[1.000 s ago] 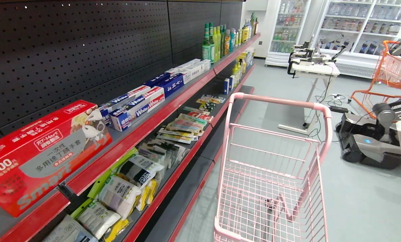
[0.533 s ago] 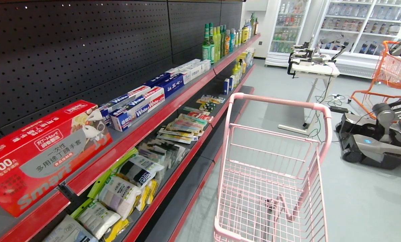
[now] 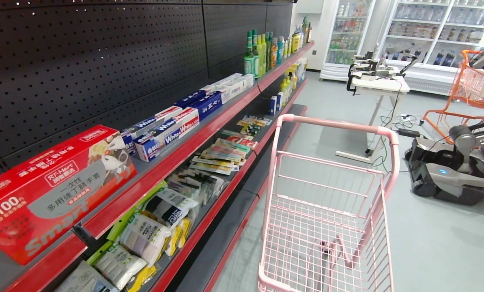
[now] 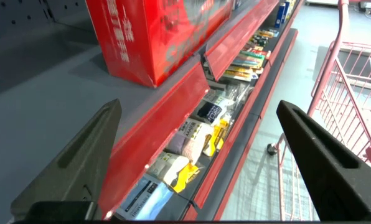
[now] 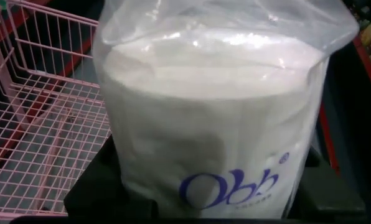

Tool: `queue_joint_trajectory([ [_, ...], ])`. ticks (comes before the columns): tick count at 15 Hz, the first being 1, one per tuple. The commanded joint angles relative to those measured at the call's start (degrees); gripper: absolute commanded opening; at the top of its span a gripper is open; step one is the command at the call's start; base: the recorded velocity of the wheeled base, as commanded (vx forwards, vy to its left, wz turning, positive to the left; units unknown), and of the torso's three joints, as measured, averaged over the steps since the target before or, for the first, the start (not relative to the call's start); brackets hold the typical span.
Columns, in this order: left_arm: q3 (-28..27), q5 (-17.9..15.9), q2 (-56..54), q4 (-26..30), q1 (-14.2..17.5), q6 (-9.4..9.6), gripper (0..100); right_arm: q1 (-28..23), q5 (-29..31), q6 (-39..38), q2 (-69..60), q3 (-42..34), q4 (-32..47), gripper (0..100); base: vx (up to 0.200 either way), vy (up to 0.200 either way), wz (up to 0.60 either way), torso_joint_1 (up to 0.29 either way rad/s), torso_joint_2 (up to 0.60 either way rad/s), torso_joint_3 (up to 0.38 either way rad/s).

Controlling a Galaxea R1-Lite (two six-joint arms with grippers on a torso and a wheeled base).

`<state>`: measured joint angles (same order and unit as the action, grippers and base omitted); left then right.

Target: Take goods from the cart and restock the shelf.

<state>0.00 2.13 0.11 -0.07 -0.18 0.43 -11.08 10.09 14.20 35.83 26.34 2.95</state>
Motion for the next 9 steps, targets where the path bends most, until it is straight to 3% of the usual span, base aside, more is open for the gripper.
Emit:
queue_joint_trajectory([
  [1, 0.00, -0.02, -0.02, -0.01, 0.01, 0.01, 100, 0.18, 0.01, 0.12, 0.47, -0.24, 0.04, 0, 0.000, 0.000, 0.00, 0.173, -0.40, -0.212],
  [9, 0.00, -0.02, -0.02, -0.01, -0.08, -0.08, 100, 1.33, 0.01, 0.83, 2.05, -0.33, -0.14, 0, 0.000, 0.000, 0.00, 0.178, -0.38, -0.207],
])
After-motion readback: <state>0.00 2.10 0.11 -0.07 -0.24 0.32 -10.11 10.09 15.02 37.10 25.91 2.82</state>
